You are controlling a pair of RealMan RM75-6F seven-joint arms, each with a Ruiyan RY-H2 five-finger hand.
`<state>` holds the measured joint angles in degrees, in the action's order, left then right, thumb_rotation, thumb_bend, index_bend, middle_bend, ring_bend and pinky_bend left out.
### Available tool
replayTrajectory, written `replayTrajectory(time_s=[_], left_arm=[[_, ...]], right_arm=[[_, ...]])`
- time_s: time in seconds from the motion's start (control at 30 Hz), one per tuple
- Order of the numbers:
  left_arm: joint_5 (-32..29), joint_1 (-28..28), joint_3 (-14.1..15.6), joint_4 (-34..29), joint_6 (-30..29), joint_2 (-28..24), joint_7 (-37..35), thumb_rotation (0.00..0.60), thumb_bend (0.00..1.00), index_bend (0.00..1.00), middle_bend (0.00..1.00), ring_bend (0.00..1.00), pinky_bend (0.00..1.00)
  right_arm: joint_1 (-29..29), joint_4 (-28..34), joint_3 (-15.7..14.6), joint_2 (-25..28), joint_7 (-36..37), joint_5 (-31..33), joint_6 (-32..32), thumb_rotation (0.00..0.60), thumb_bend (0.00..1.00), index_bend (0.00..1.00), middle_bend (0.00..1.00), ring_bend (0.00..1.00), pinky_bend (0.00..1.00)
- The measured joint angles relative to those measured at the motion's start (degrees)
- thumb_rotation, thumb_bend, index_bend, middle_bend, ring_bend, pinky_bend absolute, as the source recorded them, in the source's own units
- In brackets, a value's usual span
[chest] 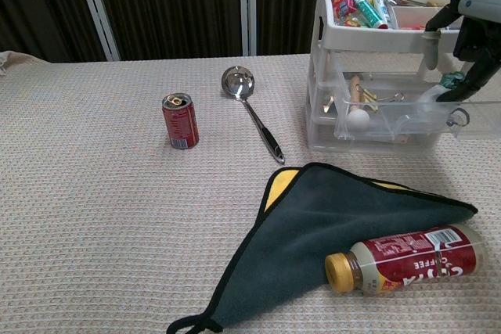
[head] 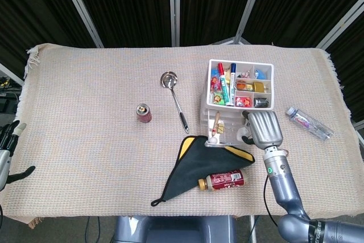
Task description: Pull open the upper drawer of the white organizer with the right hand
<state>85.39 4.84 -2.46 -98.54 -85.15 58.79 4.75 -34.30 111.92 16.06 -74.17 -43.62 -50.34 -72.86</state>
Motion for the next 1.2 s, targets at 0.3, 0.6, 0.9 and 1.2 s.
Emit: replayTrajectory(time_s=[0.3,0.6,0.9,1.2], left_arm=[[0.3,-0.1,0.1,-0.4,-0.3,-0.2,-0.2,0.6,0.09,0.0,0.0,0.0,0.0],[0.4,0.0,0.2,-0.3,-0.1,-0.3,-0.5,0.6,0.09,0.0,0.0,0.0,0.0],[0.4,0.0,0.2,-0.3,0.0,-0.3,-0.7,0.6,0.09,0.0,0.0,0.0,0.0],[0.4,0.1,0.2,-0.3,0.0,-0.4,-1.2,0.6,0.1,0.0,0.0,0.0,0.0]], right_arm=[[-1.4,0.7,-1.4,0.0,-2.6,2.8,-1.0,0.6,0.19,0.54,1.0,1.0,0.65],[-2.4,0.0,-2.3,-0.2,-2.2,4.4,-0.4,0.6,0.28,0.52,1.0,1.0,0.65],[-3.3,0.6,-3.3,0.0,-3.1,6.2,-0.8,0.6,0.36,0.58,1.0,1.0,0.65],[-3.3,1.6,-4.0,0.0,-2.0,4.1,-2.2,0.6,0.38,0.6,1.0,1.0,0.65]])
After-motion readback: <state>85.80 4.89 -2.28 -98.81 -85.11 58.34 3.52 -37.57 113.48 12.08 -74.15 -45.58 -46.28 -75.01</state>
